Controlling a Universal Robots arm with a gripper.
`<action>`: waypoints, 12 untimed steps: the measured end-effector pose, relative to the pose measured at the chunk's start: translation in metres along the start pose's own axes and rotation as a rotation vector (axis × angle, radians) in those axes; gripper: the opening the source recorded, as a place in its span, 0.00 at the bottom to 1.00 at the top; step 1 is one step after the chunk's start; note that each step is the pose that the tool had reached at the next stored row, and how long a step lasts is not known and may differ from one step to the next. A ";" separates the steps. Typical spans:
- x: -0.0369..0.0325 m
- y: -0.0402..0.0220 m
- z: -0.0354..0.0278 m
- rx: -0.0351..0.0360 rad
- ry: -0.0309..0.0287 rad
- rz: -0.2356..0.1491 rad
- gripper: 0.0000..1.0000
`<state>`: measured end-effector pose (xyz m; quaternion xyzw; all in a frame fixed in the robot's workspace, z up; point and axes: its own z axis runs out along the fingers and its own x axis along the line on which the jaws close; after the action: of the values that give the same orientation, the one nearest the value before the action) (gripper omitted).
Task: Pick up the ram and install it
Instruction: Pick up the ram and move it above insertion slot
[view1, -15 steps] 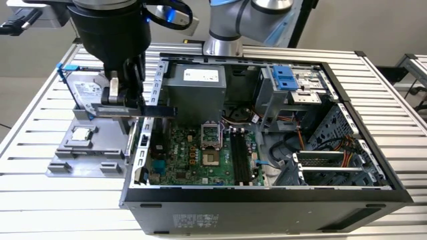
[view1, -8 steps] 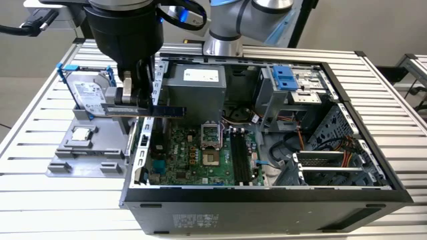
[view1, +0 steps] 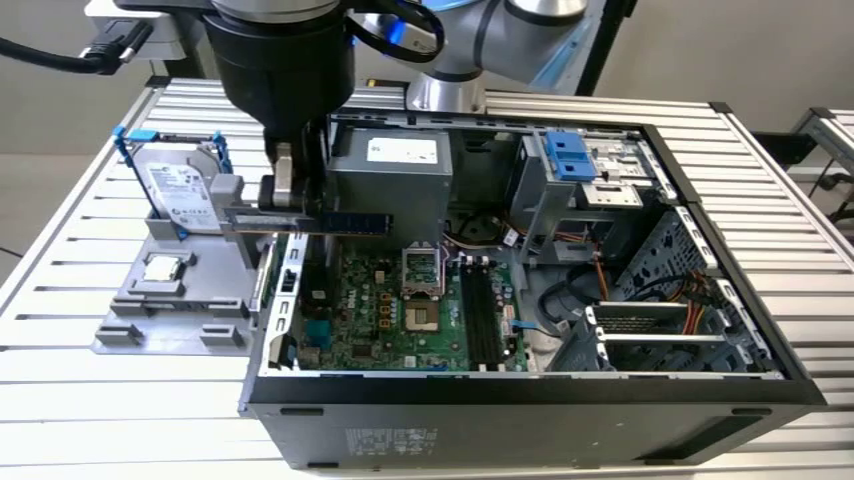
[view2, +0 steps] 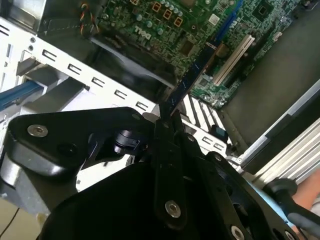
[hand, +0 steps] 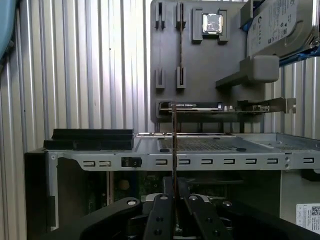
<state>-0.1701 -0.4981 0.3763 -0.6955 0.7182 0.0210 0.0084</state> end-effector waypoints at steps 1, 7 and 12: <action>-0.0001 -0.0019 0.0000 -0.0001 0.0000 0.000 0.00; -0.0004 -0.0135 -0.0002 -0.0004 0.0000 0.000 0.00; -0.0007 -0.0228 -0.0004 -0.0006 0.0001 0.000 0.00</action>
<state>-0.1473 -0.4981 0.3763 -0.6955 0.7181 0.0212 0.0082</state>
